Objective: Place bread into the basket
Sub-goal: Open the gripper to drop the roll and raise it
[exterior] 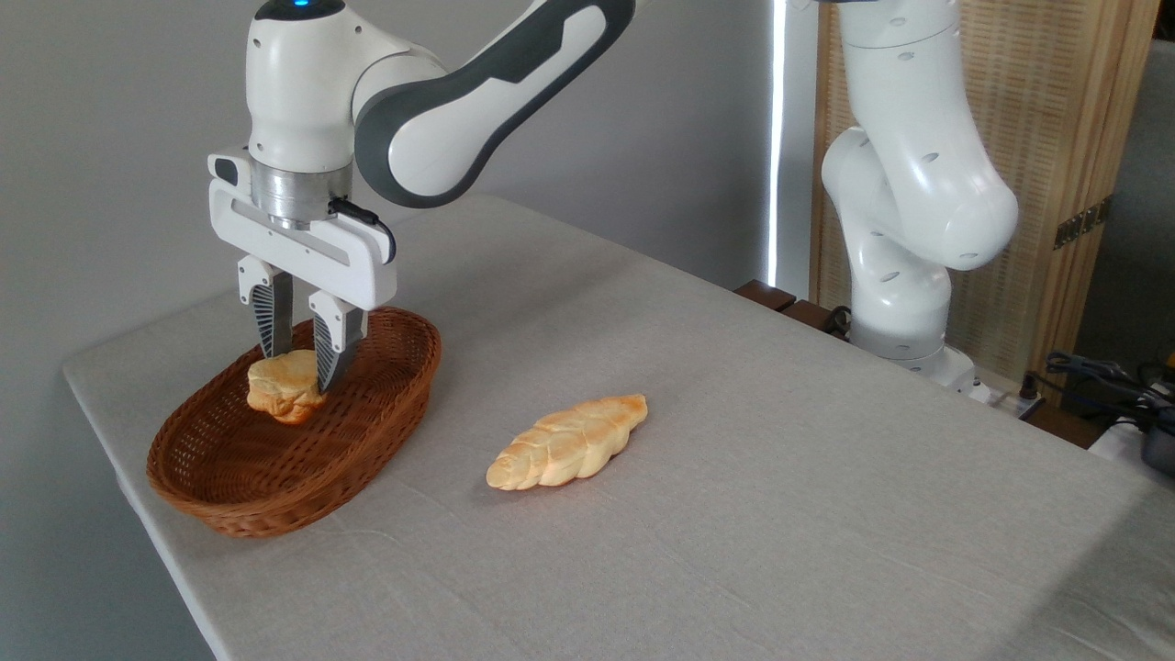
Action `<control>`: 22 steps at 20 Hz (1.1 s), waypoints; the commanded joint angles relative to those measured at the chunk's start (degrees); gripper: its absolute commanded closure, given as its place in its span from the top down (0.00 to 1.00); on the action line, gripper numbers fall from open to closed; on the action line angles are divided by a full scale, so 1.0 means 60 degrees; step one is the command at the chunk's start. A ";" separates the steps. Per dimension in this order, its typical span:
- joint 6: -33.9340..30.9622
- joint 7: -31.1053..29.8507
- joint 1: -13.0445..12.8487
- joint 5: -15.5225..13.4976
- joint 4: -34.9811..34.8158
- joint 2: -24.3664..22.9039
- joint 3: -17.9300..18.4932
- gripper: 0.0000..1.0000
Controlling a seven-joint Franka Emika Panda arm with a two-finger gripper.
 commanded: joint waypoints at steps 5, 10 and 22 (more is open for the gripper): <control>0.0051 -0.0073 0.0016 -0.0033 0.0120 0.0000 -0.0011 1.00; -0.0036 -0.0073 0.0045 0.0405 0.0120 -0.0131 0.0004 1.00; -0.4048 0.3073 0.0133 0.0919 0.0105 -0.1874 0.1144 1.00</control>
